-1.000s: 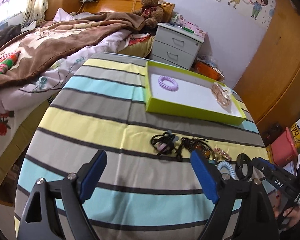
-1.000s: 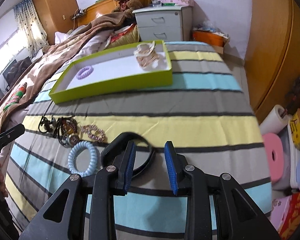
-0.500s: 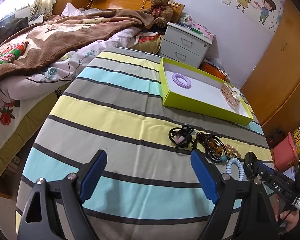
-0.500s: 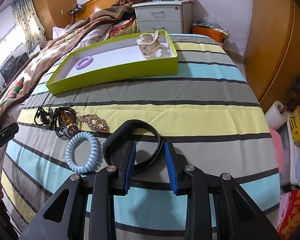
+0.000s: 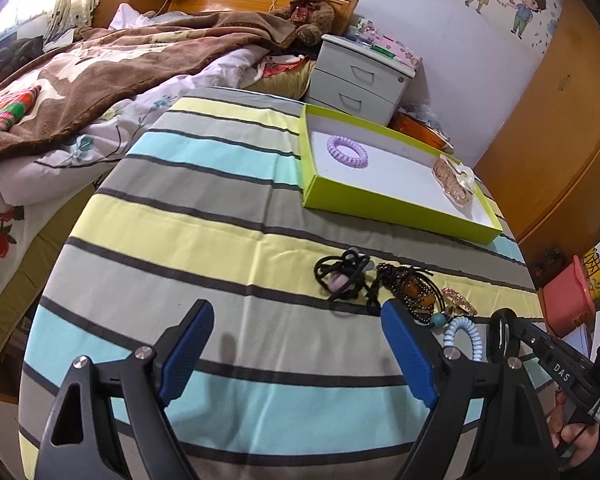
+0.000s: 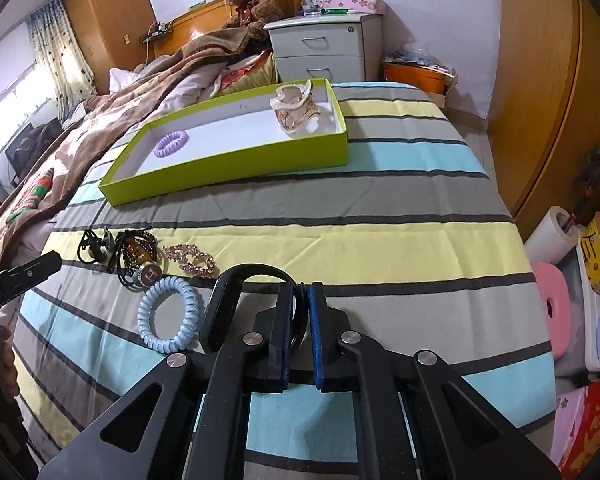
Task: Organize jewelry
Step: 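Grasp the black bow hair tie with the left tool, then carry the black bracelet and black hair tie over the green box with both tools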
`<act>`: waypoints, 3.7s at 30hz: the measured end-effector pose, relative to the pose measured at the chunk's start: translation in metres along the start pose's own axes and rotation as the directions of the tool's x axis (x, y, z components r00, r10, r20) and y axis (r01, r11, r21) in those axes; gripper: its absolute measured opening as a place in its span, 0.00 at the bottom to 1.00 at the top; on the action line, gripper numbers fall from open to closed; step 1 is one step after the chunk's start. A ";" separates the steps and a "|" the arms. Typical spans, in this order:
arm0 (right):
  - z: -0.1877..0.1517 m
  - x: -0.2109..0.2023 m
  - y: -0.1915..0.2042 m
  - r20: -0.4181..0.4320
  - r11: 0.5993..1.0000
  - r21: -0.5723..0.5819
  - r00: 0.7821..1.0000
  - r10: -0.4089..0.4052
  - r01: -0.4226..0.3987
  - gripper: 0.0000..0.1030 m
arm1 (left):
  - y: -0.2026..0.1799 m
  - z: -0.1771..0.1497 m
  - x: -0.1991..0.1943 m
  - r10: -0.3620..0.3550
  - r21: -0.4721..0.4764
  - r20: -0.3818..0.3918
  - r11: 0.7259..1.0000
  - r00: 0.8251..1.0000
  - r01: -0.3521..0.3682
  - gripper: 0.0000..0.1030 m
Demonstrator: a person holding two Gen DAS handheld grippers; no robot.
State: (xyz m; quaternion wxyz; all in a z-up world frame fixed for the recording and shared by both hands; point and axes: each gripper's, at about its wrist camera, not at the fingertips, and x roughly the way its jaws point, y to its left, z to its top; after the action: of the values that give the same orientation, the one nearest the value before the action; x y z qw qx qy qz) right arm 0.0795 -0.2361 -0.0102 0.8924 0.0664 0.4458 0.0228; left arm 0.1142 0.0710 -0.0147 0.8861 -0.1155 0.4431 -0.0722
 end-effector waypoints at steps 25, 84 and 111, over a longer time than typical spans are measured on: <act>0.008 -0.021 -0.009 0.068 1.000 0.013 0.997 0.027 -0.028 0.08 | -0.027 0.013 0.039 0.085 0.071 -0.031 0.994 0.996 -0.083 0.70; 0.079 -0.050 0.025 0.166 0.994 -0.105 0.984 0.057 -0.040 0.08 | -0.048 0.063 -0.019 0.034 0.132 0.128 0.990 0.991 -0.051 0.22; 0.193 0.104 0.057 -0.040 0.983 -0.177 0.998 0.044 -0.051 0.08 | -0.064 0.108 0.066 0.011 0.132 0.033 0.991 0.999 -0.015 0.22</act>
State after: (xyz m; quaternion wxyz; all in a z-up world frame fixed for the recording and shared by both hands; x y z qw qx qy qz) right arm 0.2970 -0.1881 0.0302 0.8857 -0.0036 0.4564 0.0852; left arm 0.2389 0.0098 0.0144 0.8993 -0.0550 0.4237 -0.0937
